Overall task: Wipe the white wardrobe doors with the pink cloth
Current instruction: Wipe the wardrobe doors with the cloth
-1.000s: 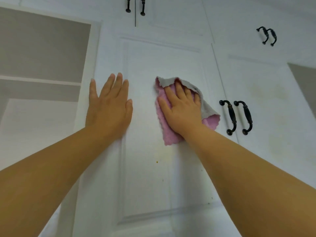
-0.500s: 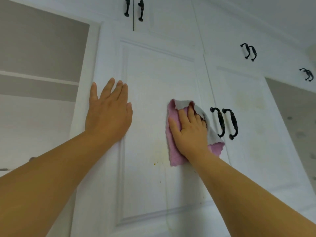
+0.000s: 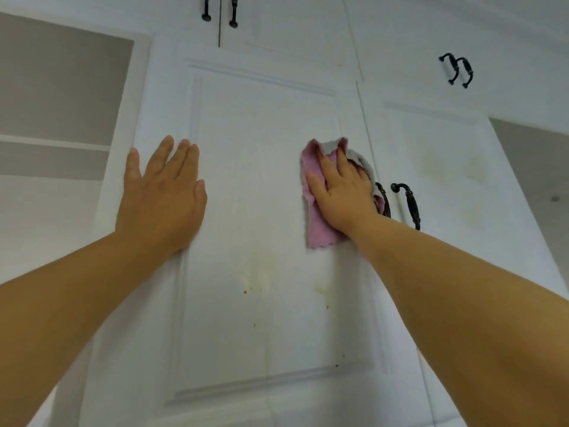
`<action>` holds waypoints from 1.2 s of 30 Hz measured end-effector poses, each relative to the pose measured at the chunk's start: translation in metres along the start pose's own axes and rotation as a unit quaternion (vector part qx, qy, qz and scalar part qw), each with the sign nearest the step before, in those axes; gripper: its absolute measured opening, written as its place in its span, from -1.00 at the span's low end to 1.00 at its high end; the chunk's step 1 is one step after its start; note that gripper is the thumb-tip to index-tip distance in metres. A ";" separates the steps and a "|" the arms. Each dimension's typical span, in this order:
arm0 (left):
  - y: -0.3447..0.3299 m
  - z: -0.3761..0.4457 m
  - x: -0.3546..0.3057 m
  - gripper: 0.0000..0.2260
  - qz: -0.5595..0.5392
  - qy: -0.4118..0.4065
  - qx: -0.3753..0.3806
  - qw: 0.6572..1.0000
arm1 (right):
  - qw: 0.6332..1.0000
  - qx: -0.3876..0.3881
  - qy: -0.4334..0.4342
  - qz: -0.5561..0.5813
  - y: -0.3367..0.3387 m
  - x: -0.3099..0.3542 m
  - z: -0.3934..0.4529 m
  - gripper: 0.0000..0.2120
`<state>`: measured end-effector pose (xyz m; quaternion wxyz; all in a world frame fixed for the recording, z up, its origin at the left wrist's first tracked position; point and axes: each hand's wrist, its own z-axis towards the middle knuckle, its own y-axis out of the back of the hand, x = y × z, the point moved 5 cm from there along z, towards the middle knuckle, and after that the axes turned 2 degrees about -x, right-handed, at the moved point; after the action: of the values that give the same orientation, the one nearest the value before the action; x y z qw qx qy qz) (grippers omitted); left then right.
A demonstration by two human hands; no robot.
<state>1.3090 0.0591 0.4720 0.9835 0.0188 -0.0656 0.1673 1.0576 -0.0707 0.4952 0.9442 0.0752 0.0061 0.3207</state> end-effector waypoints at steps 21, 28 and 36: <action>0.006 0.001 -0.003 -0.49 -0.026 -0.011 -0.031 0.999 | 0.998 -0.054 -0.009 0.041 -0.015 0.002 -0.070 -0.38; 0.013 -0.035 0.008 -0.62 -0.053 0.016 0.001 0.998 | 0.998 -0.060 -0.019 0.025 -0.016 0.003 -0.084 -0.47; 0.014 -0.067 0.026 -0.53 -0.231 0.040 -0.023 0.972 | 0.998 -0.044 0.007 0.036 -0.036 0.117 -0.104 -0.44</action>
<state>1.3366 0.0847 0.4093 0.9976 0.0040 -0.0240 -0.0648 1.1656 -0.0138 0.3918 0.9343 0.0320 -0.0042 0.3551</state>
